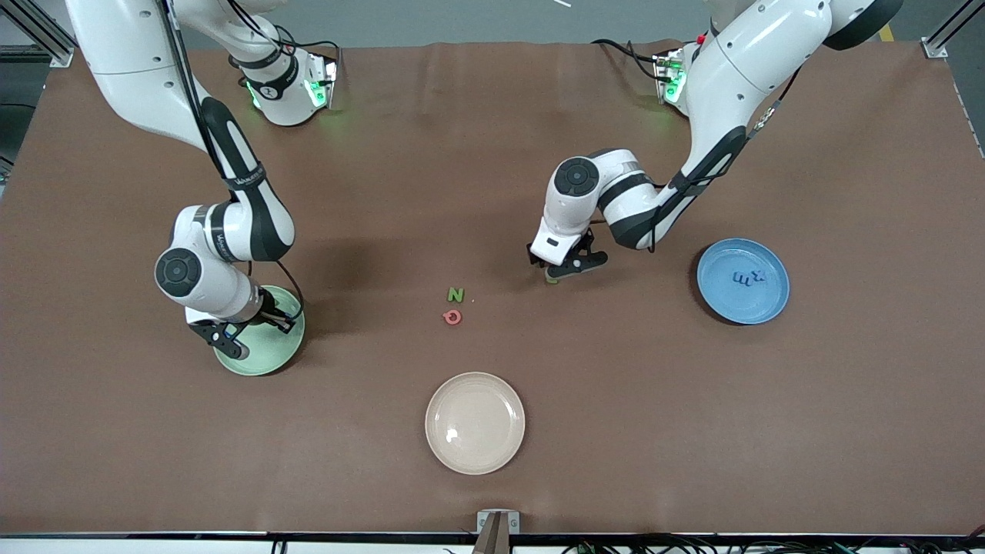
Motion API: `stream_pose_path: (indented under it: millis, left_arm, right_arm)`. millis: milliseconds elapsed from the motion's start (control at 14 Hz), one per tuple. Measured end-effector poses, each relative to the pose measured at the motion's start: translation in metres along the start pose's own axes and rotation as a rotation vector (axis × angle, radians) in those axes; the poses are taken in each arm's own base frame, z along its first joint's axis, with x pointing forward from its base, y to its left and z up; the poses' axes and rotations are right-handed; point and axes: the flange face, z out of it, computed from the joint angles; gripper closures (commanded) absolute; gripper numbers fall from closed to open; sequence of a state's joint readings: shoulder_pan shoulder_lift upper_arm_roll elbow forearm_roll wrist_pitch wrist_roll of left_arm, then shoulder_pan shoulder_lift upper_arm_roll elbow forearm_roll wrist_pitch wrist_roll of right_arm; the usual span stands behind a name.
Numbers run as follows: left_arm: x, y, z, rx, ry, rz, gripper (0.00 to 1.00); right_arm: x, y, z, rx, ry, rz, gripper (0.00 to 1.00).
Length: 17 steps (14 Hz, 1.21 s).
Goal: Sort upper and lower case letters into plates
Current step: 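Drop the G into the green plate while the left gripper grasps green b, then grasp the pink Q with the right gripper while the left gripper carries b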
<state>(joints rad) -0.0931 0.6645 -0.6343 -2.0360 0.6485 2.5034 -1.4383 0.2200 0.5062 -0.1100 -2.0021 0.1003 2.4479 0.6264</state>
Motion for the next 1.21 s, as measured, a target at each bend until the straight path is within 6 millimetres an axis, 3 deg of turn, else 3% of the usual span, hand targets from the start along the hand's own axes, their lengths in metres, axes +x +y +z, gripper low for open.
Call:
stream_pose_path:
  millis: [143, 285, 356, 428, 713, 927, 1069, 1212]
  left_arm:
    - [0.001, 0.001, -0.003, -0.003, 0.005, 0.001, 0.47]
    - [0.001, 0.001, -0.004, -0.004, 0.006, 0.001, 0.51]
    - [0.001, 0.001, -0.004, -0.004, 0.006, 0.001, 0.55]
    - [0.001, 0.001, -0.004, -0.006, 0.007, 0.001, 0.61]
    - [0.001, 0.002, -0.006, -0.007, 0.011, 0.001, 0.78]
    - [0.002, 0.002, -0.006, -0.008, 0.011, 0.000, 0.85]
    - [0.003, 0.001, -0.006, -0.008, 0.011, -0.003, 0.85]
    - [0.010, 0.000, -0.010, -0.011, 0.019, -0.014, 0.85]
  right_arm:
    - [0.003, 0.005, 0.001, -0.001, -0.001, 0.010, 0.89]
    - [0.008, 0.010, 0.004, -0.001, 0.001, 0.020, 0.66]
    - [0.009, 0.012, 0.006, -0.001, 0.001, 0.023, 0.39]
    - [0.009, 0.012, 0.009, -0.003, 0.000, 0.024, 0.00]
    - [0.009, 0.008, 0.007, 0.001, 0.000, 0.018, 0.00]
    - [0.008, -0.009, -0.012, -0.019, -0.044, 0.032, 0.00]
    - [-0.003, -0.038, -0.036, -0.016, -0.048, 0.077, 0.00]
    - [-0.034, -0.081, -0.049, -0.003, -0.031, 0.117, 0.00]
